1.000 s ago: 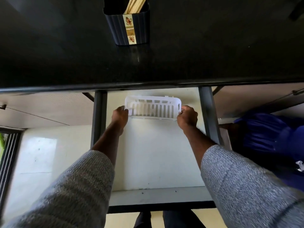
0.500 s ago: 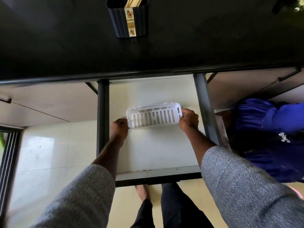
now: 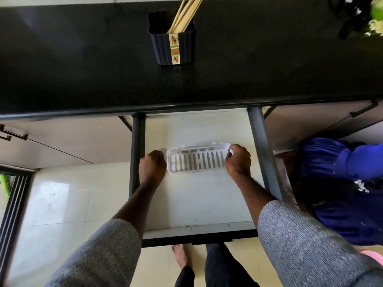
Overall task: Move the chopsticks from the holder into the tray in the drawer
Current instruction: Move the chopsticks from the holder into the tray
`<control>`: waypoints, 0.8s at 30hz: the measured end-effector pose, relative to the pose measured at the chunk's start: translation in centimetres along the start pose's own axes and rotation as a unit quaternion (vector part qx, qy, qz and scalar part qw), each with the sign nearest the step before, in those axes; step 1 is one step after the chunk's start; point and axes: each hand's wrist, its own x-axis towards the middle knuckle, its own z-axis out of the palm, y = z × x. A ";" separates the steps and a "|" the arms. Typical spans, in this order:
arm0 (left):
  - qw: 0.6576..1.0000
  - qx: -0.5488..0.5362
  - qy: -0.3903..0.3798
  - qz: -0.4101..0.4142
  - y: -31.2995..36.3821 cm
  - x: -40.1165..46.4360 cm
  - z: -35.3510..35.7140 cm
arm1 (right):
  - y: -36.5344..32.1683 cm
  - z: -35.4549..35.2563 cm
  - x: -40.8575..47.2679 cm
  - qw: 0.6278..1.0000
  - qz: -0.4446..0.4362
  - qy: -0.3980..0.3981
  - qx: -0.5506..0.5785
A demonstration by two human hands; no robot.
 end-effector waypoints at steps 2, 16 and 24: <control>0.996 0.029 0.065 0.048 1.3 1.3 -1.9 | -2.0 -0.1 0.1 0.997 -0.061 0.028 0.040; 0.934 0.223 0.070 0.270 9.0 18.8 -8.4 | -21.4 -3.2 7.7 0.924 -0.299 0.156 0.181; 0.881 0.305 -0.046 0.359 6.8 21.4 -5.4 | -25.3 -4.4 14.7 0.923 -0.259 0.178 0.221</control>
